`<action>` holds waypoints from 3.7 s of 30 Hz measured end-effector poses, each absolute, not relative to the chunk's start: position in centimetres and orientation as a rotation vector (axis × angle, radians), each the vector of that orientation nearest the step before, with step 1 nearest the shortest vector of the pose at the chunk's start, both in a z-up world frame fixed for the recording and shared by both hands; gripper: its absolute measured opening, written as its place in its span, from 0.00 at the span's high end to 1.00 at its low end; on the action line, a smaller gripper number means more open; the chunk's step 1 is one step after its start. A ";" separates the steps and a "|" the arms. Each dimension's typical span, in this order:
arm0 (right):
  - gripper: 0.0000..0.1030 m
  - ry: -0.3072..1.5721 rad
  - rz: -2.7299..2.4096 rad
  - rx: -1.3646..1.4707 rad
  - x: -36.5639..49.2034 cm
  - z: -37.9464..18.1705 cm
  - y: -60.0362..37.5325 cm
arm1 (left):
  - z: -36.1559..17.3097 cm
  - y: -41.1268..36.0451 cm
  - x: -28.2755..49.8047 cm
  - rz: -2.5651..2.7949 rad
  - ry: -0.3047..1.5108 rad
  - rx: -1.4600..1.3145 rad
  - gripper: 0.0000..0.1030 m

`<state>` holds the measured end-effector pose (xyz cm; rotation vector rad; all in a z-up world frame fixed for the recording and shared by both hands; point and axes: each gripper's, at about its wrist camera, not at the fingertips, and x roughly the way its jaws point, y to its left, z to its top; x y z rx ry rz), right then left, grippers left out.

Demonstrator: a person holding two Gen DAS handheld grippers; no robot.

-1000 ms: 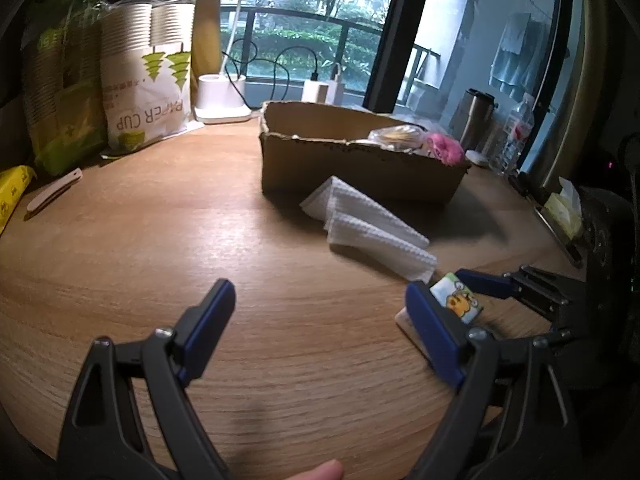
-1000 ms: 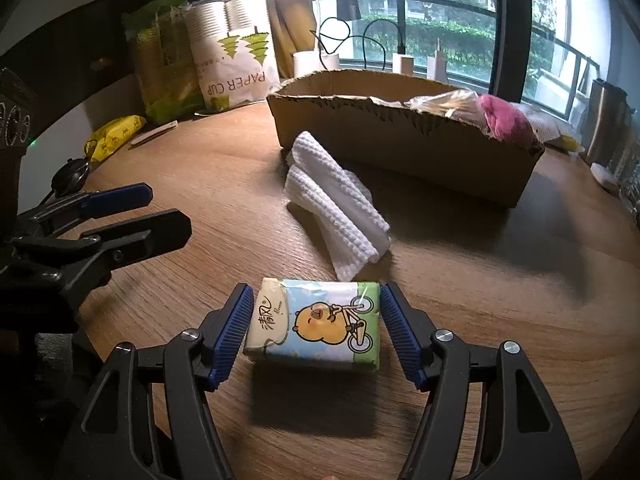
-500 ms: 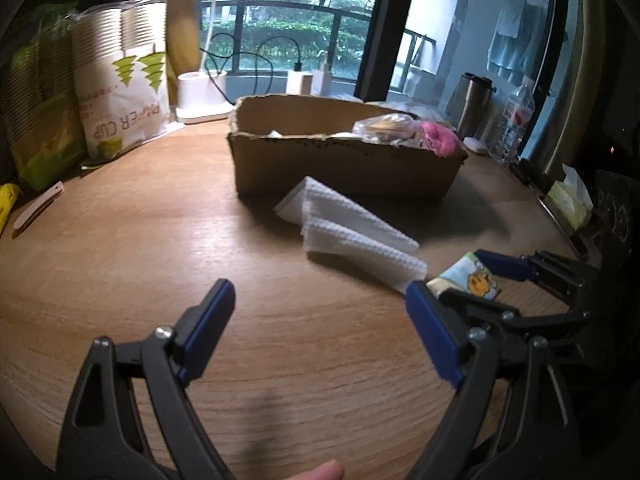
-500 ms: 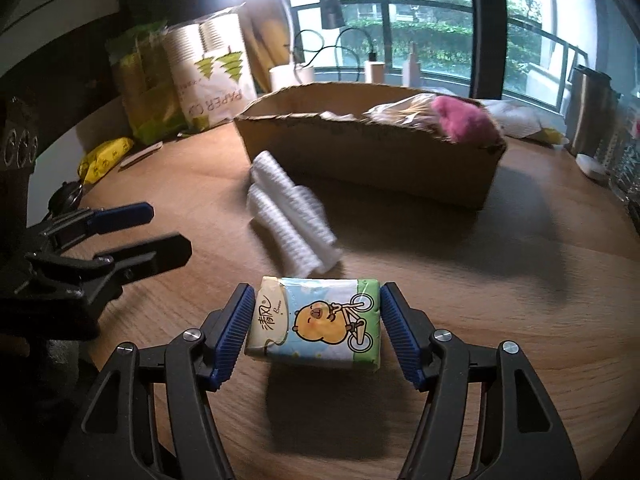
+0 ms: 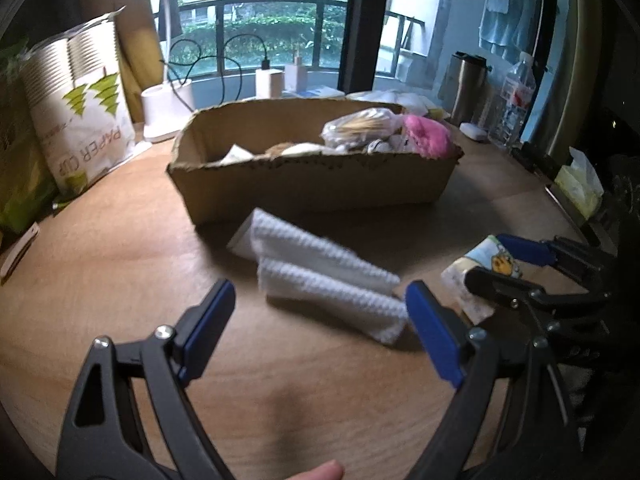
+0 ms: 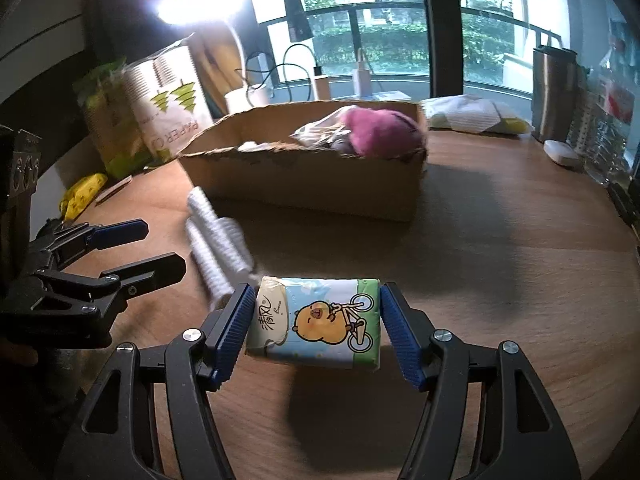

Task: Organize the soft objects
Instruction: 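Grasp the white waffle towel with the left gripper while the right holds the tissue pack, then lift the towel with the left gripper while the right carries the tissue pack over the box, then lower the tissue pack into the box and open the right gripper while the left releases the towel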

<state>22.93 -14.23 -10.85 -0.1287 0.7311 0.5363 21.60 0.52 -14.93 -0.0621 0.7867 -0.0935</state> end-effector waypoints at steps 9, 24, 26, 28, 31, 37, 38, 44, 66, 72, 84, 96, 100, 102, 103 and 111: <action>0.34 0.736 0.526 -0.106 25.1 -10.7 -15.3 | -15.9 -0.1 25.5 -0.071 0.841 -0.067 0.14; 0.34 0.747 0.518 -0.098 26.1 -10.9 -15.6 | -18.1 -0.1 26.3 -0.087 0.925 -0.080 0.53; 0.34 0.747 0.520 -0.100 26.1 -10.9 -15.5 | -17.9 -0.2 26.0 -0.101 0.920 -0.076 0.64; 0.34 0.744 0.522 -0.103 25.9 -10.8 -15.4 | -17.8 -0.2 25.6 -0.114 0.914 -0.075 0.71; 0.34 0.738 0.522 -0.106 25.6 -10.6 -15.2 | -17.4 -0.3 25.1 -0.132 0.904 -0.070 0.77; 0.34 0.723 0.524 -0.115 25.0 -9.9 -14.7 | -16.3 -0.2 23.9 -0.151 0.867 -0.067 0.85; 0.34 0.720 0.525 -0.116 24.9 -9.8 -14.7 | -16.0 -0.1 23.7 -0.152 0.859 -0.066 0.85; 0.34 0.697 0.534 -0.127 24.2 -8.8 -14.1 | -14.2 0.6 22.9 -0.150 0.805 -0.077 0.85; 0.34 0.606 0.549 -0.176 23.8 -4.5 -11.7 | -8.8 4.0 22.0 -0.122 0.650 -0.083 0.85; 0.34 0.588 0.548 -0.191 24.0 -3.5 -11.0 | -7.8 4.8 22.0 -0.122 0.620 -0.095 0.85; 0.34 0.559 0.547 -0.233 24.8 -1.9 -8.9 | -6.0 6.7 22.7 -0.122 0.549 -0.116 0.85; 0.34 0.534 0.553 -0.252 26.4 -0.6 -7.2 | -4.4 8.2 24.4 -0.114 0.481 -0.116 0.85; 0.34 0.536 0.557 -0.257 27.2 -0.6 -6.7 | -4.4 8.1 25.0 -0.111 0.460 -0.106 0.85; 0.34 0.536 0.558 -0.255 27.6 -0.6 -6.6 | -4.5 7.8 25.4 -0.092 0.448 -0.079 0.85; 0.34 0.536 0.558 -0.255 27.8 -0.6 -6.6 | -4.7 7.7 25.7 -0.089 0.448 -0.075 0.85; 0.34 0.549 0.548 -0.244 29.3 -1.0 -6.4 | -6.1 7.9 27.7 -0.078 0.469 -0.071 0.85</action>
